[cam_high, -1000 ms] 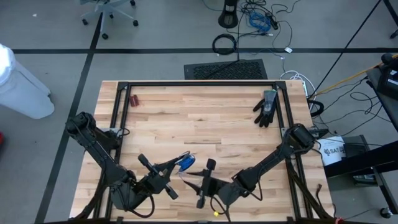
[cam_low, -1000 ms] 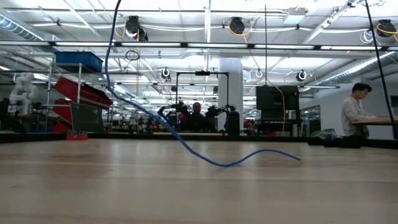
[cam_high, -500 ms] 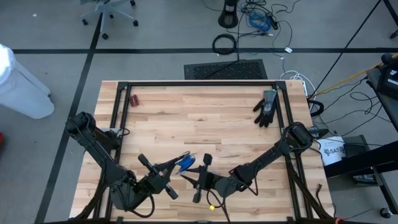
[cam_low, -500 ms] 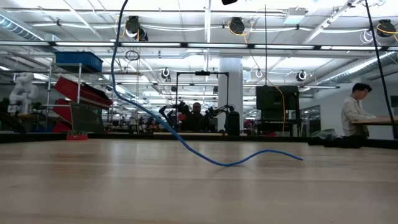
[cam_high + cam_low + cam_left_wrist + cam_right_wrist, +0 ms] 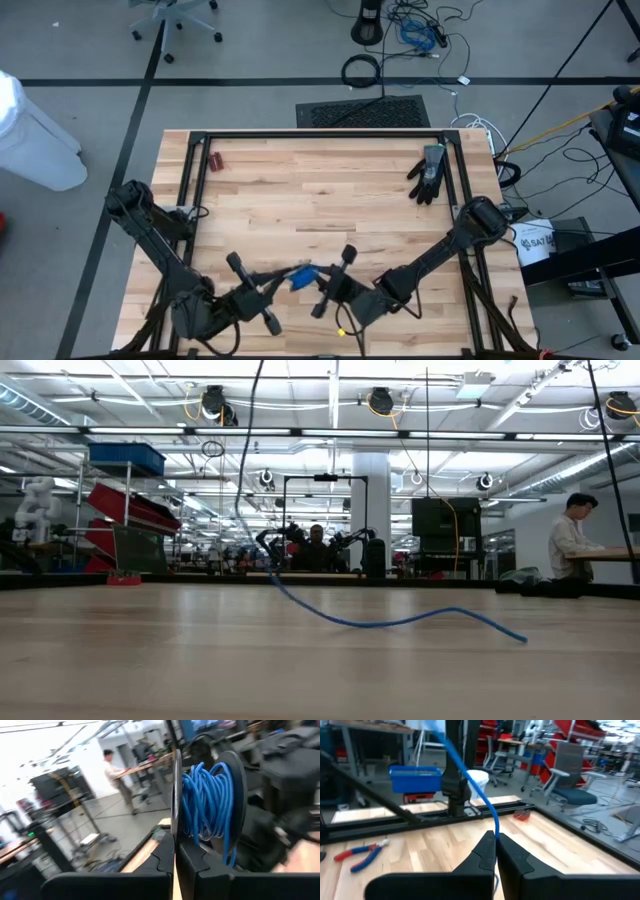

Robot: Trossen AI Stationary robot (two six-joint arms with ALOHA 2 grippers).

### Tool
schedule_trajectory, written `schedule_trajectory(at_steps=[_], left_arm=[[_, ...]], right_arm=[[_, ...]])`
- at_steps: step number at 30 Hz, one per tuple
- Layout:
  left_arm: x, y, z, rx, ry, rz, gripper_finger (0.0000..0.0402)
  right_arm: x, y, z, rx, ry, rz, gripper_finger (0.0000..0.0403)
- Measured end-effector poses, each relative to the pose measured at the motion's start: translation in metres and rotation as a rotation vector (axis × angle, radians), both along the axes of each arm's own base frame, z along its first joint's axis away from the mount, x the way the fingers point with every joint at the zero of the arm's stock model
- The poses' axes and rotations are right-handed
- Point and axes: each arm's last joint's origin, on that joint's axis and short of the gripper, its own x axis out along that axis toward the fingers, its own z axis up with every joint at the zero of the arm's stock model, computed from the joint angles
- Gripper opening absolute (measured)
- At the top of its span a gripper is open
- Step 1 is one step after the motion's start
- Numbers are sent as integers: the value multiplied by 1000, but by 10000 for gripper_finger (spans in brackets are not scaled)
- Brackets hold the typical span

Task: Coil cords
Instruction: Coil the green wire onto a spool

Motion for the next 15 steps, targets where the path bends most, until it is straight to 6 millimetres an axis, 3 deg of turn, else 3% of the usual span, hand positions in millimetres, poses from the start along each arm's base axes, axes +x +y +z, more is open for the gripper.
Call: schedule_trajectory(at_steps=[15], left_arm=[[-17, -16, 2, 43, 6, -146, 6]], right_arm=[[-51, 24, 52, -2, -57, -102, 0]])
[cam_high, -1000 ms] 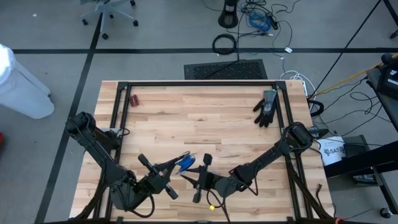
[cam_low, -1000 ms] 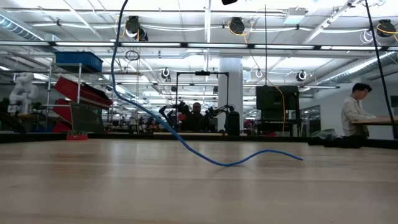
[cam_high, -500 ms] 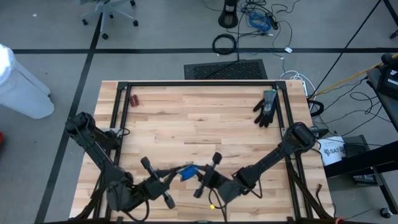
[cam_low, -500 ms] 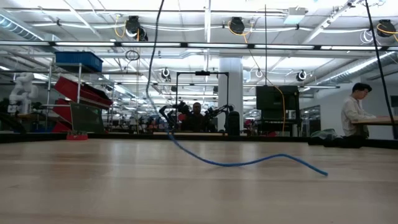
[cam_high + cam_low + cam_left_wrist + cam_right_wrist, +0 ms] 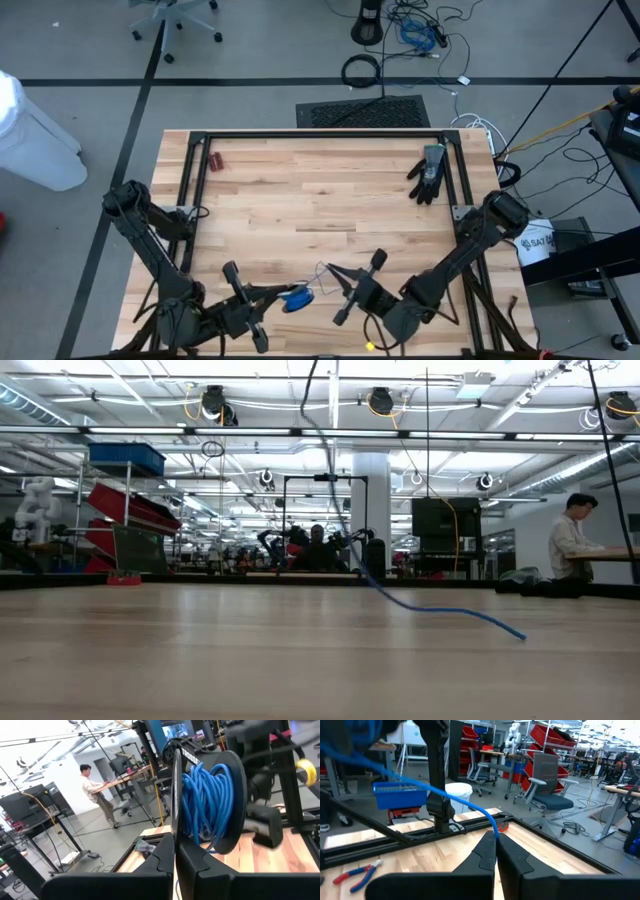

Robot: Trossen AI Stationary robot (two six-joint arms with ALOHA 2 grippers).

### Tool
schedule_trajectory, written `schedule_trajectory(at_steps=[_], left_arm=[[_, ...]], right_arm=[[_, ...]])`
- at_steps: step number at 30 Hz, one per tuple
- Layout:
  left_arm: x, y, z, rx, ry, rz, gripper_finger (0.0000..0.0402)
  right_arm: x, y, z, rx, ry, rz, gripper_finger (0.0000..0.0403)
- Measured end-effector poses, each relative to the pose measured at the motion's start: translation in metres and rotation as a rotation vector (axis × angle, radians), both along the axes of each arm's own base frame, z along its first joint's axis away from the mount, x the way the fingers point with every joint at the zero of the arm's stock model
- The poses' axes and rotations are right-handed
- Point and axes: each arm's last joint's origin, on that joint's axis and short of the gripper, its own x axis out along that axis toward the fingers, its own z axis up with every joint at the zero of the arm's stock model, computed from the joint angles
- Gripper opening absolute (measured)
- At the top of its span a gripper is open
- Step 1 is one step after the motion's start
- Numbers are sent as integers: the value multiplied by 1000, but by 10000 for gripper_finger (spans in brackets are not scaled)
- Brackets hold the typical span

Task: Coil cords
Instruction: Coil the green wire onto a spool

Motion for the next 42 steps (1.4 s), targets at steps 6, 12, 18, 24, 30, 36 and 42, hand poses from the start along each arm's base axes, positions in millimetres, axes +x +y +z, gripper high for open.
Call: schedule_trajectory(at_steps=[6, 12, 18, 24, 30, 36, 42], left_arm=[[2, 1, -5, 44, 36, 5, 6], [8, 6, -16, 69, 87, 26, 6], [17, 14, -22, 50, 101, 27, 6], [27, 25, -30, 33, 127, 55, 6], [35, 35, -33, 1, 129, 93, 6], [40, 43, -35, -32, 114, 149, 6], [45, 51, -41, -67, 115, 179, 6]], right_arm=[[-12, 3, 15, 29, -34, 24, 0], [-18, 5, 25, 42, -55, 46, 0], [-20, 3, 31, 52, -69, 49, 0], [-19, 5, 36, 69, -105, 112, 0], [-19, 5, 39, 72, -119, 126, 0], [-19, 5, 40, 79, -127, 126, 0], [-18, 1, 48, 75, -168, 124, 0]])
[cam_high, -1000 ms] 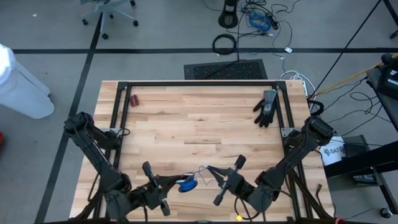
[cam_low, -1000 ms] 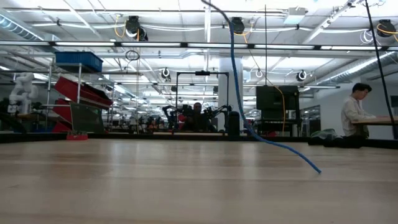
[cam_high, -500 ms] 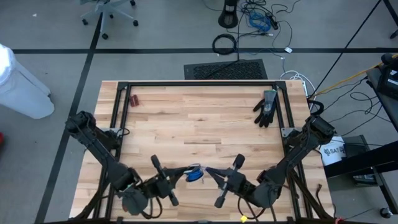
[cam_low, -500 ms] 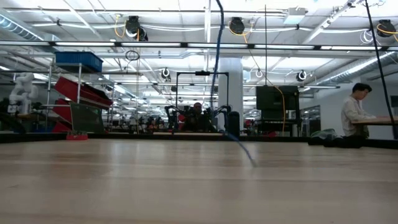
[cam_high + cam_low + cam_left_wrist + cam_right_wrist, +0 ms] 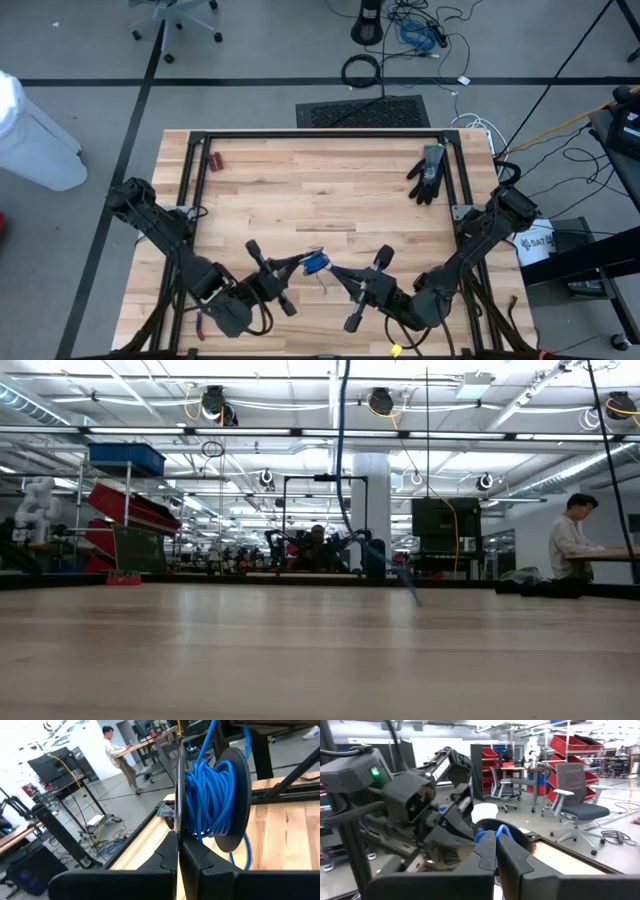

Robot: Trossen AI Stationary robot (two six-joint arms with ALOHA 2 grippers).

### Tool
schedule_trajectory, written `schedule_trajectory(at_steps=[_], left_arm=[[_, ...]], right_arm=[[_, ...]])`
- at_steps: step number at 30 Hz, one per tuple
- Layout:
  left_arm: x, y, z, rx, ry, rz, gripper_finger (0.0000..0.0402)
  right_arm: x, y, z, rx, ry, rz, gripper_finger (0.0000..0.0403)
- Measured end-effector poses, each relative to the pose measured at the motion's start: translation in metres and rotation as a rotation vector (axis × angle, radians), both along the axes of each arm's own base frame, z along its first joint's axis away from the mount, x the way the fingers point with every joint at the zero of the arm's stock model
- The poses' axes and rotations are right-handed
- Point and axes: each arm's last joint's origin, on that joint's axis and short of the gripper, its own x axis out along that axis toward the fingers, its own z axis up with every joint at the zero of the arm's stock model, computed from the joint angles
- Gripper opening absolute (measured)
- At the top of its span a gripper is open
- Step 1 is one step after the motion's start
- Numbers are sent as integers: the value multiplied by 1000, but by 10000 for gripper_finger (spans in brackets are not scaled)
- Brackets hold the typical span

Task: Coil cords
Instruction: Coil the green wire onto a spool

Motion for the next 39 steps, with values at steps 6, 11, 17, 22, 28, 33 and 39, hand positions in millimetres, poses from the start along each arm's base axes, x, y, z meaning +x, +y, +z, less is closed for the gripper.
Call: schedule_trajectory(at_steps=[6, 11, 17, 22, 28, 33, 39], left_arm=[[5, 6, 0, -32, -20, 19, 6], [10, 9, -1, -63, -27, 4, 6], [12, 10, -1, -90, -52, 12, 6], [13, 9, 4, -131, -102, 13, 6], [13, 10, 4, -141, -114, 21, 6], [15, 11, 4, -157, -122, 20, 6], [17, 11, 2, -156, -116, 12, 6]], right_arm=[[8, -6, 0, 2, -21, 58, 0], [15, -11, 0, 20, -48, 134, 0], [20, -14, -5, 31, -33, 161, 0], [28, -16, -15, 19, -12, 144, 0], [36, -19, -24, 8, 1, 133, 0], [39, -22, -23, 11, -7, 121, 0], [38, -21, -20, 11, -27, 119, 0]])
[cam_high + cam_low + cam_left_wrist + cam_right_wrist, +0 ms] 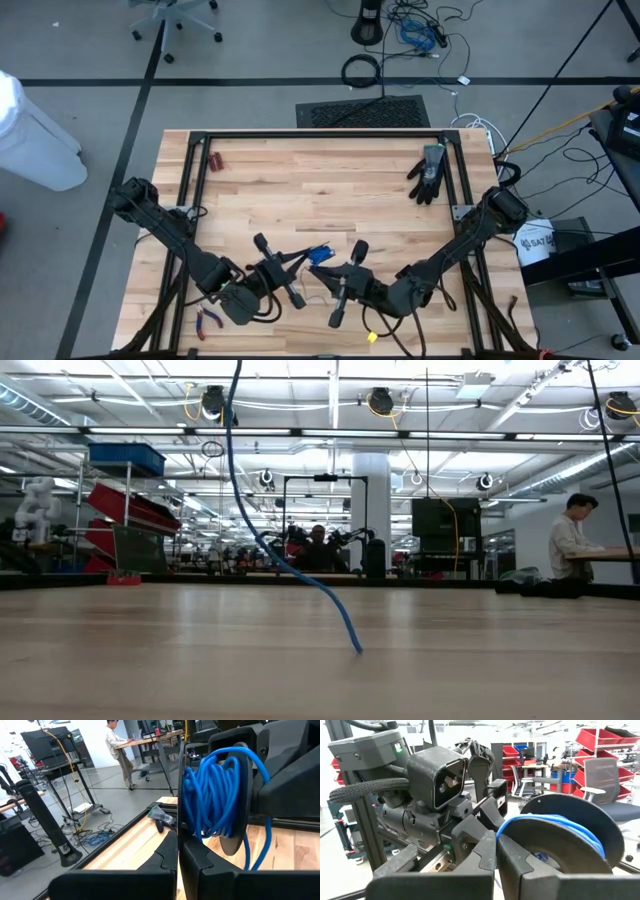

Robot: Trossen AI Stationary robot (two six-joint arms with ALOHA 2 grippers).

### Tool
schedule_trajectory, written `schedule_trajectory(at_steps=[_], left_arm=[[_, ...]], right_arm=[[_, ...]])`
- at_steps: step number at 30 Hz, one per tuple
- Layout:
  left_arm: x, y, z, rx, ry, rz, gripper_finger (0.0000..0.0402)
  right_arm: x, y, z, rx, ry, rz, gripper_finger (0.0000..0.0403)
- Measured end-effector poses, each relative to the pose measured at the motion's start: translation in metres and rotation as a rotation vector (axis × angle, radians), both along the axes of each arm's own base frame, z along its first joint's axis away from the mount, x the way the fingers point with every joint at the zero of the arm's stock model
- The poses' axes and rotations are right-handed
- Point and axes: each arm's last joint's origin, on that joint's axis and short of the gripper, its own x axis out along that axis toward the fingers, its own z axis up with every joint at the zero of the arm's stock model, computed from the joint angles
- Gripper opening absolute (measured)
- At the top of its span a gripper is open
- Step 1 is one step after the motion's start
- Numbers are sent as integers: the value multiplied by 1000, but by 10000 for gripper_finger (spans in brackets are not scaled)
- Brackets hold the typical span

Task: Coil cords
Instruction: Coil the green wire onto a spool

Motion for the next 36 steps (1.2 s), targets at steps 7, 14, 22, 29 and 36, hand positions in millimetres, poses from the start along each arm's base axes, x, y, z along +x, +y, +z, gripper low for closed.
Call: schedule_trajectory(at_steps=[7, 14, 22, 29, 36], left_arm=[[1, 1, -1, 3, 1, 13, 6], [3, 5, -1, -89, -60, 30, 4], [10, 7, -8, -85, -52, 51, 2], [13, 9, -11, -55, -32, 72, 1], [13, 10, -11, -42, -29, 92, 0]], right_arm=[[-6, 3, -1, -19, 37, -121, 0], [-6, 2, 0, -33, 41, -143, 0], [-6, 1, -1, -39, 53, -172, 1], [-8, 4, 7, -69, 68, -200, 1], [-7, 8, 8, -79, 94, -187, 2]])
